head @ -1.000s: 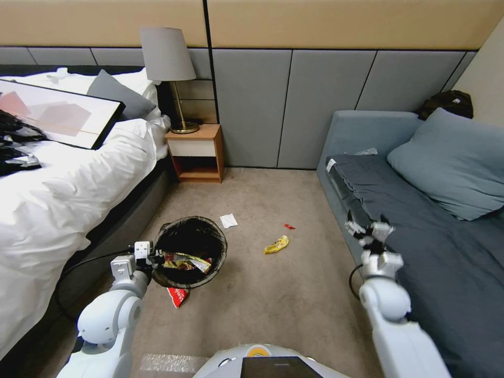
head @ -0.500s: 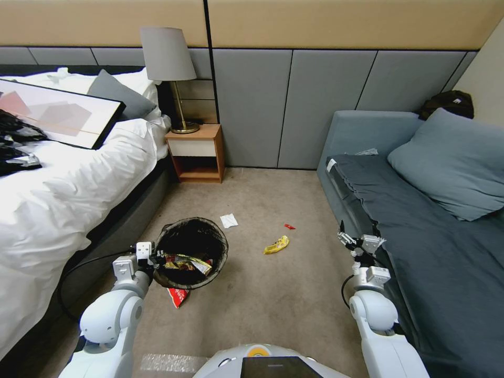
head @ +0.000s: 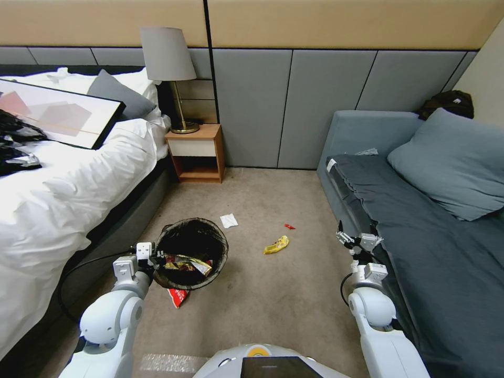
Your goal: Pick up the trash bin, then pick up the garbage from the floor and place it into the trash bin.
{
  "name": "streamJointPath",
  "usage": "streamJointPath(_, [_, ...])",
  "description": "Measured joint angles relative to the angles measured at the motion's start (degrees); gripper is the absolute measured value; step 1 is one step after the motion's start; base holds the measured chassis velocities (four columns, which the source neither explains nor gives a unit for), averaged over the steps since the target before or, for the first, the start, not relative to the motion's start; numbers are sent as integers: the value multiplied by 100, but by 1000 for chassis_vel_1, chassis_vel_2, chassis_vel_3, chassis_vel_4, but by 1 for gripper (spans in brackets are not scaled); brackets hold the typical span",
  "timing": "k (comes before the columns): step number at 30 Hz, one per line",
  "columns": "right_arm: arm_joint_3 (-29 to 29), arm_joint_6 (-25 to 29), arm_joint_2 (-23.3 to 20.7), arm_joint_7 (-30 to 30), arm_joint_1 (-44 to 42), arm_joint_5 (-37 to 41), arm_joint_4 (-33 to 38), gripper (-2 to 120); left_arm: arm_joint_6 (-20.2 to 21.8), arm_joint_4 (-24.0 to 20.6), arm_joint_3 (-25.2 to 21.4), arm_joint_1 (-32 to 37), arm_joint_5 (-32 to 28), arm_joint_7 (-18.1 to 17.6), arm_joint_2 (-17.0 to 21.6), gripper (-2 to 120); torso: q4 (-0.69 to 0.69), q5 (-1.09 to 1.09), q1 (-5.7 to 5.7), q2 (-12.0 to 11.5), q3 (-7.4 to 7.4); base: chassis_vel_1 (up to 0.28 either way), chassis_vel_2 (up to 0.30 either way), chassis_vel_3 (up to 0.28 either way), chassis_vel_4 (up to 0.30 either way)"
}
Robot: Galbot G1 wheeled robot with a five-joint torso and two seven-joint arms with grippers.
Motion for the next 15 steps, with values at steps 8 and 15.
streamJointPath(8, [-42, 4, 24, -11, 12, 10, -41, 100, 0, -6, 34, 31, 52, 9, -29, 0, 0, 0, 0, 0, 0, 0, 0, 0, 0])
streamJointPath(15, [-45, 2, 18, -12, 37, 10, -81, 100, 0, -29, 0, 21, 50, 21, -2, 0, 0, 1, 0, 0, 0, -48, 29, 28, -39])
